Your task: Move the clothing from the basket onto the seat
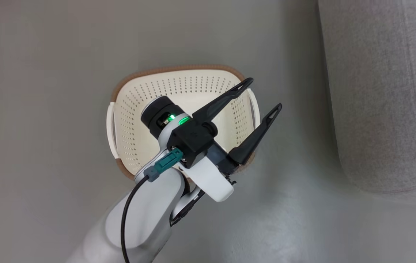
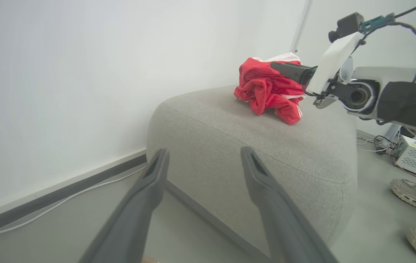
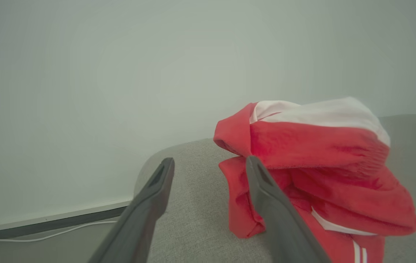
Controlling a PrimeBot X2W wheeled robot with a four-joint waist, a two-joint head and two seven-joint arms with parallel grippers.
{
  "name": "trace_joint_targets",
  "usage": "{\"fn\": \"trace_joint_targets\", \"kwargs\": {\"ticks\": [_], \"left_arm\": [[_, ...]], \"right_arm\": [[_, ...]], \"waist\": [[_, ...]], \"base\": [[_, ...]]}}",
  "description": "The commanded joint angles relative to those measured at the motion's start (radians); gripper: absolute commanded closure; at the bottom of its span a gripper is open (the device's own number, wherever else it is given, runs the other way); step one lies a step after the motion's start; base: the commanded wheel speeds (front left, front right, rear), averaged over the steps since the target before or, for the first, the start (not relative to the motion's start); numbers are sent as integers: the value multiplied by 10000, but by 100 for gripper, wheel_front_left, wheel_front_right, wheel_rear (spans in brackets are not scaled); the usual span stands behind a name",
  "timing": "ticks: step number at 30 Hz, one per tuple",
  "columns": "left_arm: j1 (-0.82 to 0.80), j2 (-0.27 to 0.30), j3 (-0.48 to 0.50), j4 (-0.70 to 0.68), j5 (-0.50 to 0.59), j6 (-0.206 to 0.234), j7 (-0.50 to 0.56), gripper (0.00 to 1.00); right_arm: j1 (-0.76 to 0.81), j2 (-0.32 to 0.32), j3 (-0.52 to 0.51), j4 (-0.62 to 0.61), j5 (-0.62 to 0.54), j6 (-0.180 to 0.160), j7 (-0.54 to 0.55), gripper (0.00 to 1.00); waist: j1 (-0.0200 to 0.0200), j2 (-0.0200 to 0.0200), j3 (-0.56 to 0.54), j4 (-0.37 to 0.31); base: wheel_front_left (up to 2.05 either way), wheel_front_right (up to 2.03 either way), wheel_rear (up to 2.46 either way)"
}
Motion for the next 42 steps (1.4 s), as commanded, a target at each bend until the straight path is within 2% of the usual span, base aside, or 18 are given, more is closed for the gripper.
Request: {"fn": "trace_joint_targets", "kwargs": {"ticks": [1,12,24,34,42], "left_arm": [[132,54,310,-228,99,-11,-49,0],[1157,5,1962,119,287,-11,-49,0],[2296,-109,4539,410,700,-11,-49,0],[3377,-176,6302,855,1544,261,-49,0],[4154,-218,7065,878,1944,464,-49,0]], "right_arm": [[314,-147,133,-304,35,27,-51,0],[1552,422,1494,-1064,238,27,-51,0],[2641,649,3120,-1660,727,27,-51,0],[3747,1110,3346,-2024,504,27,-51,0],[4423,1383,3392,-2211,327,27,-51,0]], "waist": [[0,0,-326,87],[0,0,-1750,298],[0,0,-3150,899],[0,0,-4218,1273],[0,0,-4726,1293]], "base": [[0,0,0],[0,0,0],[0,0,0],[0,0,0],[0,0,0]]}}
